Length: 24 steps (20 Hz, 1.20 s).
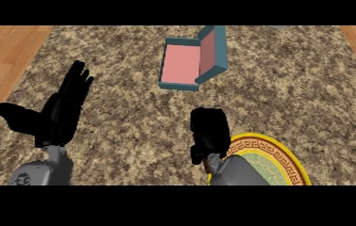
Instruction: Pick the sweet potato from the plate and place it in the cardboard box
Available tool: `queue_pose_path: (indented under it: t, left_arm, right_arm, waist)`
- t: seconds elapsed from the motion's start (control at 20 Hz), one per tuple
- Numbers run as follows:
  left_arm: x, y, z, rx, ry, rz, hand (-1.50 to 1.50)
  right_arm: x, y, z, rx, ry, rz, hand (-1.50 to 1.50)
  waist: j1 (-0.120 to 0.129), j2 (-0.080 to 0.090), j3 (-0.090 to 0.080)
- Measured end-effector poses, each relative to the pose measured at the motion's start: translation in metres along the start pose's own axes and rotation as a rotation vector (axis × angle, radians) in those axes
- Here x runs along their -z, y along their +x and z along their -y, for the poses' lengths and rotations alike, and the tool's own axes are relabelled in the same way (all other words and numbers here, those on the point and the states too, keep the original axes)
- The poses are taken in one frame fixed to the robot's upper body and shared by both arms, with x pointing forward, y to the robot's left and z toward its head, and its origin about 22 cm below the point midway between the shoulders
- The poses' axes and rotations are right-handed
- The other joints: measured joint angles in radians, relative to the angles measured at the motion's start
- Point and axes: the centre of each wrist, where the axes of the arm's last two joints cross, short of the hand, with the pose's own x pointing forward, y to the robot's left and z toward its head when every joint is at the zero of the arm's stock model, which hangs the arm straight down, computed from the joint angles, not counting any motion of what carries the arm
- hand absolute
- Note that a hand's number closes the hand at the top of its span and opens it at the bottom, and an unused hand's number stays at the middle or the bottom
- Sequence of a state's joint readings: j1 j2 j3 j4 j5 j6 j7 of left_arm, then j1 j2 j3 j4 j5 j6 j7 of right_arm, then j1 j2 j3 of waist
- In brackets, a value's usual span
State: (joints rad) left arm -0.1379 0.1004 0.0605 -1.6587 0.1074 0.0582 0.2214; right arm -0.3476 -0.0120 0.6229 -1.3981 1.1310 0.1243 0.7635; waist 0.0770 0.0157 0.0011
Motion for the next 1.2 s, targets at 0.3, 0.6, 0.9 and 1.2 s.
queue_pose_path:
  t: [0.3, 0.6, 0.9, 1.2]
  left_arm:
    - [0.006, 0.005, 0.022, -0.005, -0.096, 0.021, 0.0]
    - [0.012, 0.009, 0.04, -0.002, -0.171, 0.025, 0.0]
    - [0.017, 0.012, 0.052, 0.003, -0.205, 0.025, 0.0]
    - [0.021, 0.012, 0.056, 0.006, -0.204, 0.016, 0.0]
  right_arm:
    - [0.022, 0.03, 0.038, 0.024, -0.127, -0.043, 1.5]
    - [0.04, 0.06, 0.081, 0.005, -0.246, -0.044, 1.5]
    - [0.051, 0.085, 0.132, 0.061, -0.393, -0.062, 1.5]
    - [0.06, 0.101, 0.176, 0.1, -0.553, -0.122, 1.5]
  waist:
    - [0.105, 0.023, -0.001]
    - [0.174, 0.031, -0.005]
    - [0.199, 0.029, -0.006]
    - [0.186, 0.023, -0.009]
